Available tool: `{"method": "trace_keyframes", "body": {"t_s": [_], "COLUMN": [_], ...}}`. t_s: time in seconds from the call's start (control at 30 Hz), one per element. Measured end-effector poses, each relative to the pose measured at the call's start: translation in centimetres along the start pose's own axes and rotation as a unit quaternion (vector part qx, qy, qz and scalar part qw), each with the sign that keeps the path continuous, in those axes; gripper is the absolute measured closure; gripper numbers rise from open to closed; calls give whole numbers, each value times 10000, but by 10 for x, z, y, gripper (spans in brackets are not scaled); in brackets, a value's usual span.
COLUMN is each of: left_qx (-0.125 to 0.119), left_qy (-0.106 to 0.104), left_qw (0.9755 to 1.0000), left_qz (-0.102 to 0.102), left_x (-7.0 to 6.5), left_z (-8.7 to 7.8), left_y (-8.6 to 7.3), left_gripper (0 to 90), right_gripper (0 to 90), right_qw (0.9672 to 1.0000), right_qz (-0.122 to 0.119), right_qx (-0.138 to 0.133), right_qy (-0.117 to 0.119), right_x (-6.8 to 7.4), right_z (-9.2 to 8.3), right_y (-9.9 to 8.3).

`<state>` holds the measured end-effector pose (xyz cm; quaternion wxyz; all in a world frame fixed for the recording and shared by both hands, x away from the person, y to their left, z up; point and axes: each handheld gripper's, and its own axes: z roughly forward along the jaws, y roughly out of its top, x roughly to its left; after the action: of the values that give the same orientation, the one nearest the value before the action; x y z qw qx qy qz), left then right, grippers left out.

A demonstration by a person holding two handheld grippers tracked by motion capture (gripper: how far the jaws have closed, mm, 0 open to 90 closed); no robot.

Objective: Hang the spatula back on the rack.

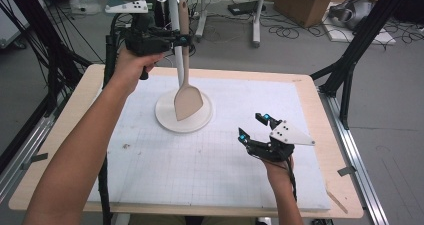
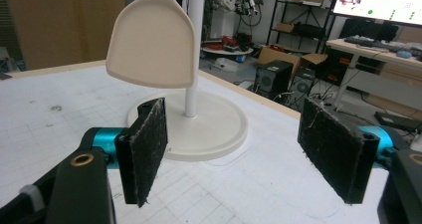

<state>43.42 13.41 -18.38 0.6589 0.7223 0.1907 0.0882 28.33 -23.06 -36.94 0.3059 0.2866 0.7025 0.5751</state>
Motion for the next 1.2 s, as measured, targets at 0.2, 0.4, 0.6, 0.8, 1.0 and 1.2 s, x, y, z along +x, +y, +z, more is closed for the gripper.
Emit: {"method": "trace_keyframes", "body": {"t_s": [0.2, 0.4, 0.6, 0.8, 1.0, 1.2], "left_qx": [-42, -10, -62, -285, -777, -891], "left_qy": [45, 112, 294, 706, 911, 914], "left_qw": [9999, 9996, 9993, 9971, 9927, 9911], "left_qz": [-150, -244, -241, -27, 158, 379], "left_x": [7, 11, 11, 2, -10, -30], "left_z": [0, 2, 1, -8, -29, -47], "left_y": [-2, -4, -7, -23, -50, -76], "left_gripper": [748, 748, 743, 571, 337, 191], "right_gripper": [270, 271, 270, 270, 270, 270], "right_qw": [10000, 10000, 10000, 10000, 9999, 9996], "right_qz": [7, -1, 10, 37, 30, 28], "right_qx": [20, 16, 2, 10, 68, 219], "right_qy": [8, 6, -24, -55, -124, -192], "right_x": [0, 0, -1, -3, -5, -7], "right_z": [0, 0, -1, -4, -6, -6], "right_y": [0, 0, -1, -3, -5, -9]}}
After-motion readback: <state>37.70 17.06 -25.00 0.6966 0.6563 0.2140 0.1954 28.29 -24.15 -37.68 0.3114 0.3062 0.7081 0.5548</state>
